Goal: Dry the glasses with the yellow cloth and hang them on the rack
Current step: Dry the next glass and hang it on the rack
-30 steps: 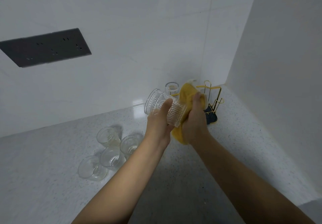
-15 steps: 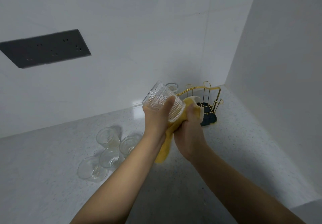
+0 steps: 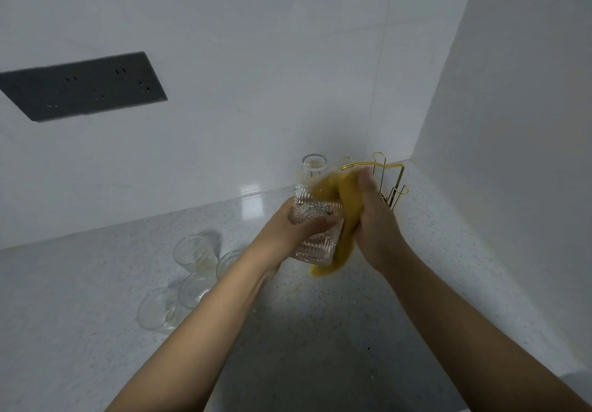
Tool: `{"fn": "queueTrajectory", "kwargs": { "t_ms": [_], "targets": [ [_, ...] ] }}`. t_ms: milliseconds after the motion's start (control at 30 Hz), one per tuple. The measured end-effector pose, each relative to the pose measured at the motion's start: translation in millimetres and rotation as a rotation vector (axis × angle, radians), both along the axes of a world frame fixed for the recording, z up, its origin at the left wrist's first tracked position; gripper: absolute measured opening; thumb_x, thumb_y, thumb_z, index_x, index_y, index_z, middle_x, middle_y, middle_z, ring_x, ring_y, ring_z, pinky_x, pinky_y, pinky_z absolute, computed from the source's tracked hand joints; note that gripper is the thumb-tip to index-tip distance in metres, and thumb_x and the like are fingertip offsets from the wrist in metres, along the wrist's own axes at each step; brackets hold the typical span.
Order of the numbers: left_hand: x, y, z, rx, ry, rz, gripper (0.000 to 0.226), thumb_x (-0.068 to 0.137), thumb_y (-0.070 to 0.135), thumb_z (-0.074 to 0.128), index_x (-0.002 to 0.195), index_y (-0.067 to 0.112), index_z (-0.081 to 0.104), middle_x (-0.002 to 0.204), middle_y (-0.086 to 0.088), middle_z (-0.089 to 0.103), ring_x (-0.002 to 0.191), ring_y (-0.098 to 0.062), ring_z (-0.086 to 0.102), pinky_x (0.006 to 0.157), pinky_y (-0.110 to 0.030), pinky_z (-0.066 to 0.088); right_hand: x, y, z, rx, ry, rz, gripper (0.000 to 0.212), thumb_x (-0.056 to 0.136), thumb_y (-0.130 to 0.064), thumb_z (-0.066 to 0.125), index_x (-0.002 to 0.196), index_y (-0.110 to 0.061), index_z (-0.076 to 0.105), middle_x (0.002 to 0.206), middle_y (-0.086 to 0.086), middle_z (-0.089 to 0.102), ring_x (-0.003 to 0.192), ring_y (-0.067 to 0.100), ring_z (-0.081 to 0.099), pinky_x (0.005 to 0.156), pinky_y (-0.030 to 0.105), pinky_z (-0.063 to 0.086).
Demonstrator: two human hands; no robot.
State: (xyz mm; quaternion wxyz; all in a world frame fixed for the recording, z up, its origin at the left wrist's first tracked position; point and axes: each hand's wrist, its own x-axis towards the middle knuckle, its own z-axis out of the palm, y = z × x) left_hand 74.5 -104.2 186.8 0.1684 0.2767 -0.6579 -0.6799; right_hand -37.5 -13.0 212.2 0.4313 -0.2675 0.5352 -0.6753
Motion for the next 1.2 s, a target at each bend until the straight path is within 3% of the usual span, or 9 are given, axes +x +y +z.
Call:
{"fn": "queueTrajectory", "kwargs": {
  "t_ms": [133,333,433,600,767,900,1067,1133,1200],
  "targets": [
    [2.4,-1.2,6.6,0.079,-0.016,-0.032,0.028,0.077,0.021,0.072,0.104,0.015,0.064,0.09,-0.004,0.074,0.082,-0.021,0.071,0.076,-0.033,0.057,0.6,3.8,-3.7,0.066,0.363,0.07,0.038,0.077,-0.054,0.039,0.089,-0.023,0.056,0.087,0.002,0.061,0.085,0.021,0.061,0.089,0.046,0.051],
    [13.7,0.7,10.0,0.745,0.067,-0.054,0.041,0.068,0.038,0.063,0.09,0.005,0.072,0.089,-0.017,0.07,0.076,-0.027,0.068,0.069,-0.038,0.058,-6.4,8.3,-7.0,-0.024,0.278,0.089,0.027,0.081,-0.045,0.043,0.089,-0.023,0.057,0.086,-0.002,0.059,0.082,0.012,0.06,0.081,0.028,0.052],
    [11.0,5.8,7.0,0.563,0.061,-0.011,0.055,0.076,0.04,0.065,0.122,0.01,0.059,0.118,-0.016,0.065,0.102,-0.034,0.064,0.094,-0.055,0.049,-8.9,0.2,-6.0,0.092,0.361,-0.089,0.031,0.092,-0.042,0.043,0.097,-0.017,0.061,0.09,0.001,0.064,0.082,0.009,0.062,0.074,0.023,0.052],
    [-2.6,24.6,-24.3,-0.044,0.063,0.289,0.082,0.06,0.039,0.084,0.13,0.025,0.044,0.118,-0.004,0.061,0.098,-0.024,0.068,0.078,-0.04,0.059,-8.7,-14.3,-6.4,0.226,0.436,-0.298,0.04,0.094,-0.042,0.041,0.108,-0.009,0.058,0.097,0.009,0.063,0.09,0.02,0.06,0.075,0.028,0.049],
    [5.4,7.2,-10.3,0.917,0.313,0.081,0.053,0.084,0.046,0.055,0.121,0.009,0.058,0.111,-0.019,0.065,0.088,-0.029,0.067,0.064,-0.035,0.061,-7.4,-0.3,-8.3,0.022,0.61,-0.139,0.013,0.096,-0.023,0.043,0.096,-0.016,0.054,0.075,-0.008,0.054,0.068,-0.005,0.054,0.063,0.008,0.041],
    [6.9,3.5,-11.5,0.663,0.067,0.021,0.069,0.08,0.053,0.062,0.131,0.009,0.051,0.116,-0.022,0.064,0.098,-0.041,0.067,0.081,-0.044,0.059,-14.5,-3.7,-3.4,0.096,0.726,-0.215,0.021,0.095,-0.027,0.045,0.101,-0.012,0.058,0.076,-0.005,0.054,0.069,0.0,0.051,0.056,0.003,0.038],
    [-10.1,9.3,-14.0,-0.408,-0.245,0.12,0.104,0.059,0.046,0.088,0.143,0.037,0.028,0.125,0.015,0.055,0.101,-0.015,0.067,0.087,-0.034,0.055,-12.3,-11.2,0.0,0.226,0.892,-0.217,0.032,0.093,-0.035,0.047,0.107,-0.009,0.058,0.085,-0.003,0.054,0.075,0.008,0.049,0.057,0.004,0.034],
    [-11.8,9.4,-11.2,-0.364,-0.208,0.115,0.093,0.061,0.039,0.088,0.14,0.027,0.039,0.116,0.015,0.059,0.096,-0.008,0.065,0.076,-0.024,0.054,-17.5,-7.8,0.3,0.191,0.819,-0.123,0.022,0.094,-0.034,0.046,0.102,-0.017,0.058,0.081,-0.004,0.056,0.074,0.007,0.053,0.058,0.005,0.037],
    [-8.0,1.6,-8.8,0.158,0.009,0.008,0.077,0.057,0.029,0.087,0.125,0.012,0.055,0.107,-0.004,0.067,0.088,-0.018,0.066,0.067,-0.027,0.057,-26.4,0.2,1.2,0.12,0.698,-0.009,0.011,0.094,-0.031,0.045,0.09,-0.029,0.055,0.076,-0.006,0.057,0.067,0.003,0.054,0.059,0.008,0.042]
  ]
}}
